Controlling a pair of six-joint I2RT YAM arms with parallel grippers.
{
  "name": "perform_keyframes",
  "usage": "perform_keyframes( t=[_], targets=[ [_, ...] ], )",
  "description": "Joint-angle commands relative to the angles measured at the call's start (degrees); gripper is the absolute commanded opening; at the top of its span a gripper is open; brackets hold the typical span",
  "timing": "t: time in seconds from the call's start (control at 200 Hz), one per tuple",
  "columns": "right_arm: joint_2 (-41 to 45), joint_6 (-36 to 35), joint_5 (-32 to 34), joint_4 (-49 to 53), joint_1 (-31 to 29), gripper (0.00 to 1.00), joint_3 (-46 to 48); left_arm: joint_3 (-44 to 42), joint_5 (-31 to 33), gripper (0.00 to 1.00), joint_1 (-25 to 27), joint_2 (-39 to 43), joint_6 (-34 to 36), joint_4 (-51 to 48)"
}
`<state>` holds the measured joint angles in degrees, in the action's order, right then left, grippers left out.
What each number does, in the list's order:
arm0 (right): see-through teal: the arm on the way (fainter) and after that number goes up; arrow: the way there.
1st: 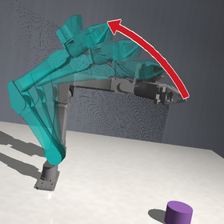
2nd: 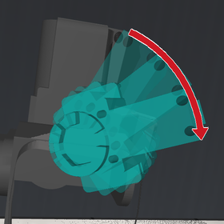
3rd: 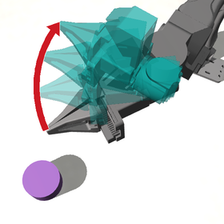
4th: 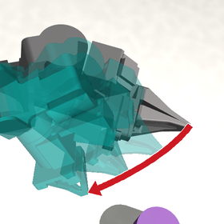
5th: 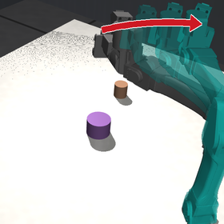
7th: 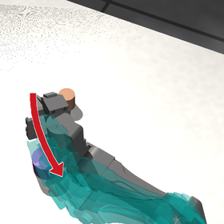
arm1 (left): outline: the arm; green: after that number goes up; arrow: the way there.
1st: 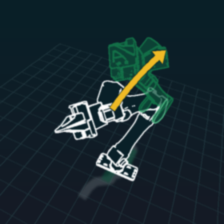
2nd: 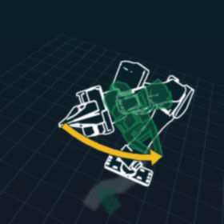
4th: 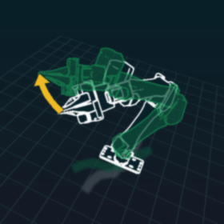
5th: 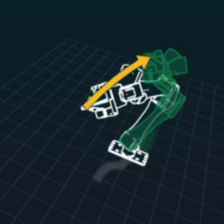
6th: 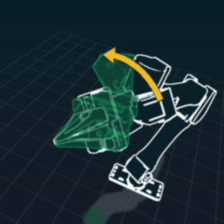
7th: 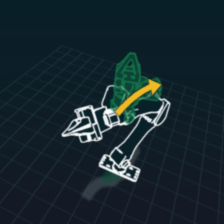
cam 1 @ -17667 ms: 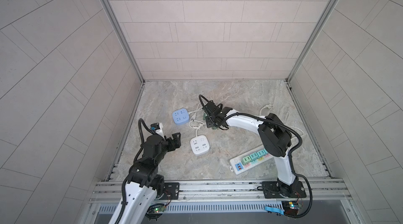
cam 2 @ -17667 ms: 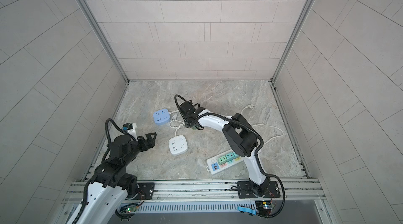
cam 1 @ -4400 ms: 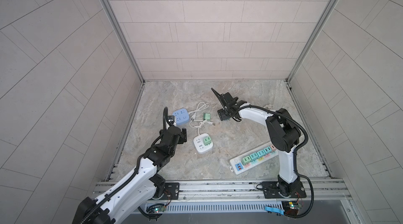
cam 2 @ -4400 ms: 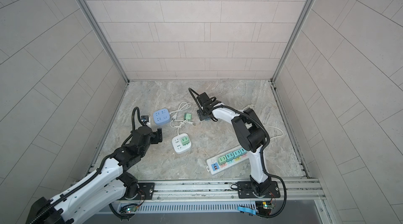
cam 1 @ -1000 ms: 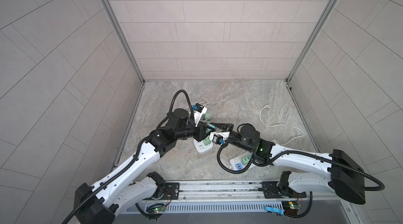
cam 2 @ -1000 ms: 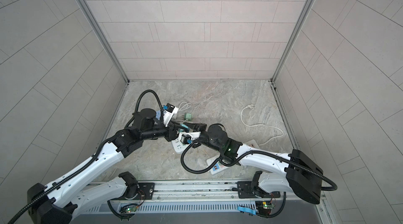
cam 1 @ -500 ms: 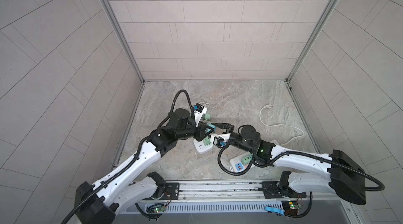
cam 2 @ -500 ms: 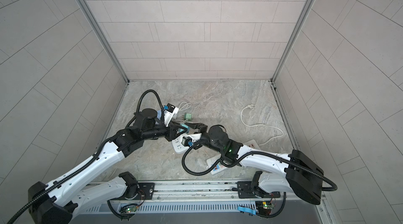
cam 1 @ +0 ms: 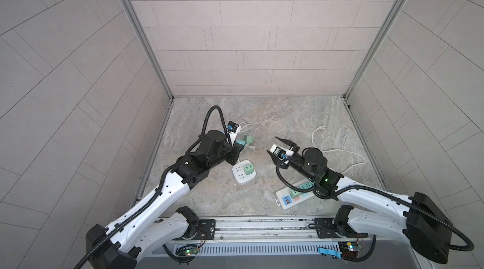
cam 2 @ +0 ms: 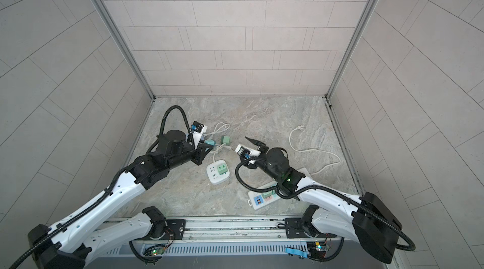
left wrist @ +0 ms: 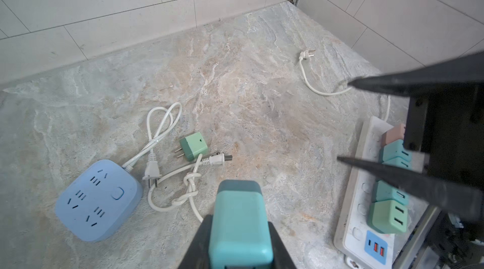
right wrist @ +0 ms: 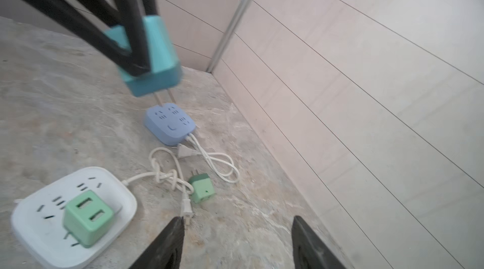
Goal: Insert the plug
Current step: 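Carry the teal adapter over the white square socket while the right gripper withdraws, then press the teal adapter down into the white square socket with the left gripper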
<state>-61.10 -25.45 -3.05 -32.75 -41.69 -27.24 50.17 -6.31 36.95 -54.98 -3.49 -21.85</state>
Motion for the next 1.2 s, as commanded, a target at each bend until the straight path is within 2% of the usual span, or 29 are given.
perform_keyframes(
  t=[0.0,0.09,0.16,0.395,0.56,0.736,0.991,1.196],
  targets=[
    [2.6,8.5,3.1,3.2,4.8,0.7,0.8,4.9,1.1,0.0,0.3,-1.6,9.5,-4.0],
    [3.7,14.7,3.0,4.8,10.4,0.75,1.6,9.8,-0.5,0.0,0.9,-5.1,14.9,-12.1],
    [3.3,19.4,3.8,4.3,13.7,0.77,2.4,12.1,1.8,0.0,1.7,-6.9,17.3,-17.1],
    [-4.7,29.4,10.4,3.4,19.3,0.8,0.4,11.4,3.1,0.0,2.6,-11.1,21.0,-27.7],
    [-8.5,34.2,12.4,4.6,22.2,0.8,-1.3,7.6,-0.5,0.0,4.1,-14.2,19.4,-25.6],
    [-12.7,38.2,13.3,-0.5,24.5,0.81,0.7,5.2,-1.5,0.0,7.2,-19.4,16.2,-20.1],
    [-14.1,38.1,12.7,0.3,24.5,0.8,-0.6,6.0,0.1,0.0,10.3,-28.1,14.7,-19.8],
    [-13.4,38.1,12.7,-0.8,24.6,0.8,0.4,4.2,0.5,0.0,10.5,-27.0,14.1,-19.3]
  ],
)
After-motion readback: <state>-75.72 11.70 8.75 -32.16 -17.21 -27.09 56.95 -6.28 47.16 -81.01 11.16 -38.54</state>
